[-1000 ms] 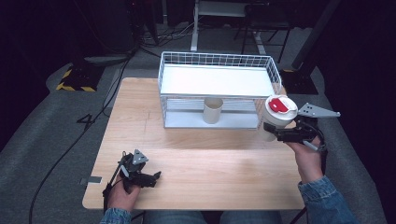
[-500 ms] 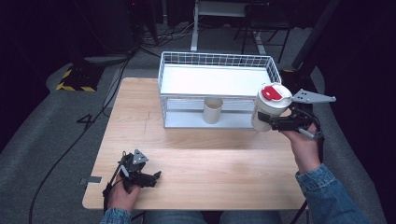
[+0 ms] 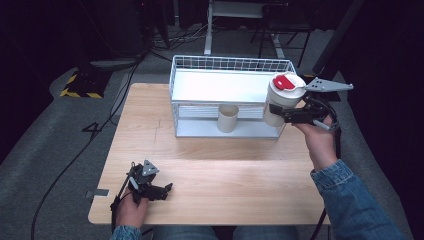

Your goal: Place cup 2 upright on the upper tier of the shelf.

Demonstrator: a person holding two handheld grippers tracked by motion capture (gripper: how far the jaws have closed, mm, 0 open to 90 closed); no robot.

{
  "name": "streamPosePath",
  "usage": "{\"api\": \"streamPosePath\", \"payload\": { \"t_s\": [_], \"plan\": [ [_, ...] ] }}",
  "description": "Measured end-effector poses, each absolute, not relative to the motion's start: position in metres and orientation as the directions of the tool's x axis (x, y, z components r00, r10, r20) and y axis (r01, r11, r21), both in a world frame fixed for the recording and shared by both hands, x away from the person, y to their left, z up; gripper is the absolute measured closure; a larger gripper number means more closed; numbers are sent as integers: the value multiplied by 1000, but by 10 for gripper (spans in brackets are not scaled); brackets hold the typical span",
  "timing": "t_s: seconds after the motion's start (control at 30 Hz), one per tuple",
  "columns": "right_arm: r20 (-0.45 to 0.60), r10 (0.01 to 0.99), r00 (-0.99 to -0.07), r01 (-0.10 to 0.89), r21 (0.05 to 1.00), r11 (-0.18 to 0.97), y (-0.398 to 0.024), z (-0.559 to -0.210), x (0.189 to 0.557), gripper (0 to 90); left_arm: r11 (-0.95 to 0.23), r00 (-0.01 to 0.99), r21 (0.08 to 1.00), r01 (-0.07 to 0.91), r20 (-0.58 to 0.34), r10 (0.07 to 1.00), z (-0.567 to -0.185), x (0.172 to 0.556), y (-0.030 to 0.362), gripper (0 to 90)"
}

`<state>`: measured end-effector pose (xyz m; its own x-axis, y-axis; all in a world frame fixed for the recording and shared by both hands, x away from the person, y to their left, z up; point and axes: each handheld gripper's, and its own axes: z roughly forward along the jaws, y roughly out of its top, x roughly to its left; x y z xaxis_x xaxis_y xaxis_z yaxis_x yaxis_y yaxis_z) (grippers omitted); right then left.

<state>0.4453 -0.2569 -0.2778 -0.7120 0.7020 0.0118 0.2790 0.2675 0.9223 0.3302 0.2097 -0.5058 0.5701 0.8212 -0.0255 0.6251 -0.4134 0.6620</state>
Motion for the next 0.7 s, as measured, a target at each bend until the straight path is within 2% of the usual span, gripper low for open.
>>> {"api": "streamPosePath", "payload": {
  "t_s": [0.7],
  "plan": [
    [15, 703, -711, 275, 926, 258, -225, -257, 493, 124, -404, 559, 664, 629, -25, 829, -506, 331, 209, 1]
  ]
}}
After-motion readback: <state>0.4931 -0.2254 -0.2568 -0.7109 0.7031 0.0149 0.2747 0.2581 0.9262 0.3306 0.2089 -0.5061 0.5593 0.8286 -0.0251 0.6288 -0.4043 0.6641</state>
